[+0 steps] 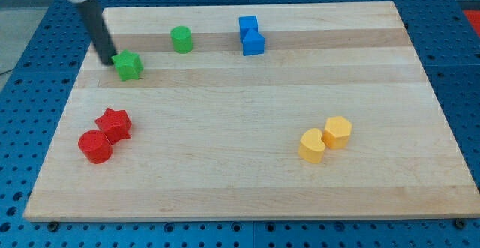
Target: Nudge the green star right a bit
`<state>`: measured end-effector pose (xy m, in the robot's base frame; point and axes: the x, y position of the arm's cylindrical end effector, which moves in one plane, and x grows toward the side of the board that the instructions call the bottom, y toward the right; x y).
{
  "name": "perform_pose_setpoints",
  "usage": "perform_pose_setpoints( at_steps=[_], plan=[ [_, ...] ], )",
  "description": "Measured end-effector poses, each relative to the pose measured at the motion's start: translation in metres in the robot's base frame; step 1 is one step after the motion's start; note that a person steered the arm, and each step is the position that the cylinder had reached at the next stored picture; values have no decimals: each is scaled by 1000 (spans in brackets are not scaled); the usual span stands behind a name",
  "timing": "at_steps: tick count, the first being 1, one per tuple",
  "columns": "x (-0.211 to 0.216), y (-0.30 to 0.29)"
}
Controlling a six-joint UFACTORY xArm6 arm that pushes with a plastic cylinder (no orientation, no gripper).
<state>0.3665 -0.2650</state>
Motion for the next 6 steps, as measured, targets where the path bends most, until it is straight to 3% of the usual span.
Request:
perform_pose_setpoints(
  at_steps=[1, 2, 4, 6],
  plan=[
    [42, -11],
    [42, -1],
    [-30, 34],
    [24, 14]
  ],
)
